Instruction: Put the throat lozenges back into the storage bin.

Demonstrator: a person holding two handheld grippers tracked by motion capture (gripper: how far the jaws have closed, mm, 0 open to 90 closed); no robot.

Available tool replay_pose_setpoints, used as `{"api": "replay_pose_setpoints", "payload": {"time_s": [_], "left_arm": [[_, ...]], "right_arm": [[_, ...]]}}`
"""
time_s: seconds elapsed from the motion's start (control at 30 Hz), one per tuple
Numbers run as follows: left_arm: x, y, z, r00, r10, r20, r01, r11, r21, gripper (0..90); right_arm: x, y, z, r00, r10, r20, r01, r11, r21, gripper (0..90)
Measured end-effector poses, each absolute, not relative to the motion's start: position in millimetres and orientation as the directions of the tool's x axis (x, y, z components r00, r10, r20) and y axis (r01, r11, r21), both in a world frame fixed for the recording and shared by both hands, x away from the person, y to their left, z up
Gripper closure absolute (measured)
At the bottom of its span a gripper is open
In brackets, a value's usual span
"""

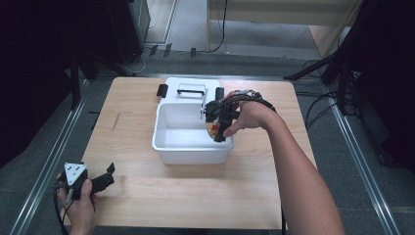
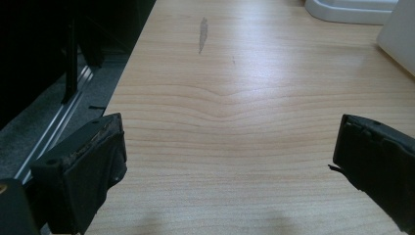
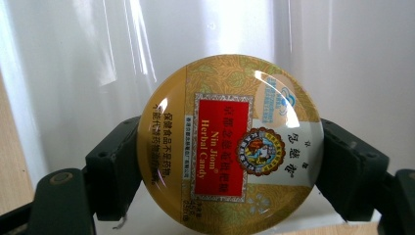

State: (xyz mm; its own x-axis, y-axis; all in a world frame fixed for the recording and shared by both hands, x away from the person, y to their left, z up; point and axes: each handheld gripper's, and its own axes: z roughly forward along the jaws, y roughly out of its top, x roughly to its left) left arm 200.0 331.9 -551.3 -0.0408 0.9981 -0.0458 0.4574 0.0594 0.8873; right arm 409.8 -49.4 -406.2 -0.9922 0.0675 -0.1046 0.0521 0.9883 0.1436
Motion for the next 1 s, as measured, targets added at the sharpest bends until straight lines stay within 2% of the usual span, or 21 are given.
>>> {"api": "replay_pose_setpoints", "payload": {"time_s": [0.57,1.0], "left_arm": [[200,332,-551,-0.039,0.998,-0.045,0.460,0.058,0.886,0.0],[200,332,-551,-0.038,0.998,-0.047,0.460,0.059,0.886,0.0]], "right_arm": [[413,-45,-426,-0.994,0.049,-0.095,0.038,0.993,0.112,20.6],[413,-41,-435,-0.993,0.072,-0.091,0.065,0.995,0.080,20.5]]}}
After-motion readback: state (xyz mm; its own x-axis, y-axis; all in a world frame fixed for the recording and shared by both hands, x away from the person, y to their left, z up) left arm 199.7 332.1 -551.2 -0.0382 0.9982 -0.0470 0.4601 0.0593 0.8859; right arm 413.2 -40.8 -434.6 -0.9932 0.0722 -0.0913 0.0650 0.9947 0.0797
